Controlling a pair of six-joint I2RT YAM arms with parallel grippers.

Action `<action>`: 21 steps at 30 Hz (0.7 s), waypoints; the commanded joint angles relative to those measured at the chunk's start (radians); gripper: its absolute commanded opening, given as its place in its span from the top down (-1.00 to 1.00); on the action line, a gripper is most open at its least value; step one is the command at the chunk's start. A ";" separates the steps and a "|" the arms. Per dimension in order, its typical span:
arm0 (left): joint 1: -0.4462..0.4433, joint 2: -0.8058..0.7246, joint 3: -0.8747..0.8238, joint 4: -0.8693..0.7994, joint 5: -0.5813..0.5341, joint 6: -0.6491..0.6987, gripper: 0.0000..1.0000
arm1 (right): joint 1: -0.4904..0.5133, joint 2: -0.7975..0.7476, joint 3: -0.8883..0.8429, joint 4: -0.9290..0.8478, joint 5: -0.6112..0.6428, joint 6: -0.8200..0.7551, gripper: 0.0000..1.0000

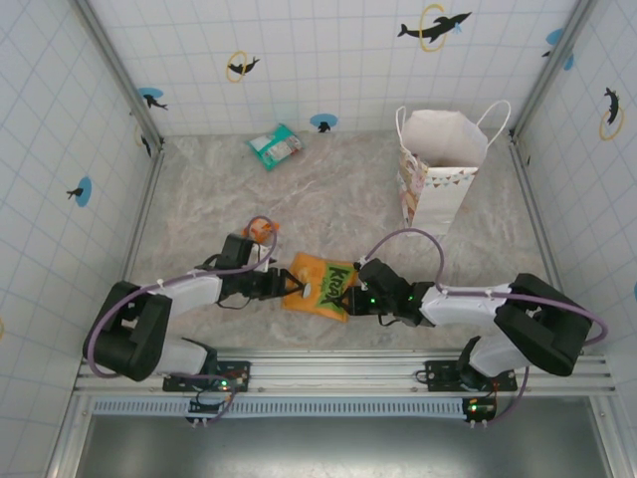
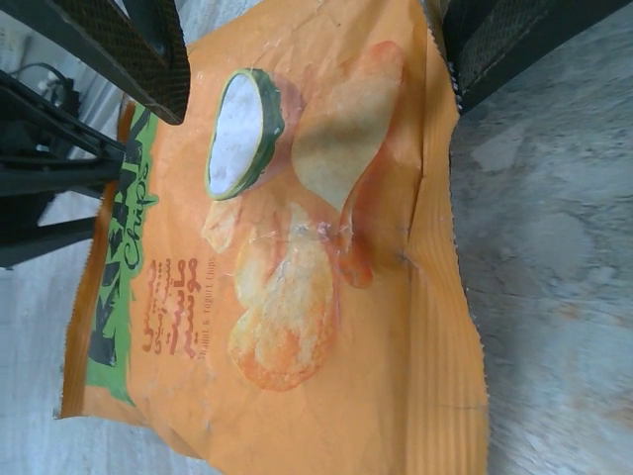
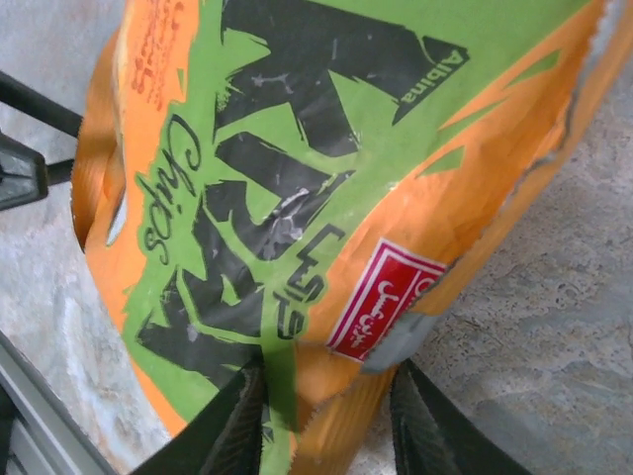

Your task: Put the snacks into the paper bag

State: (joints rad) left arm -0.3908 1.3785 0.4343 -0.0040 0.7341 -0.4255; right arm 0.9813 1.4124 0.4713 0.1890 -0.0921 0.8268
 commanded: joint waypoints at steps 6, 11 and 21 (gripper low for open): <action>0.002 0.059 -0.065 0.043 0.082 -0.052 -0.25 | -0.013 0.052 -0.004 0.064 -0.038 0.001 0.42; 0.002 0.068 -0.083 0.110 0.129 -0.090 -0.21 | -0.020 0.063 -0.008 0.088 -0.047 0.003 0.45; 0.000 0.063 -0.065 0.080 0.114 -0.084 0.25 | -0.024 0.030 -0.022 0.102 -0.039 0.007 0.41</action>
State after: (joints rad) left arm -0.3908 1.4425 0.3710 0.1299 0.8680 -0.5285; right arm 0.9600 1.4620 0.4706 0.2550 -0.1329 0.8303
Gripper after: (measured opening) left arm 0.423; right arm 0.288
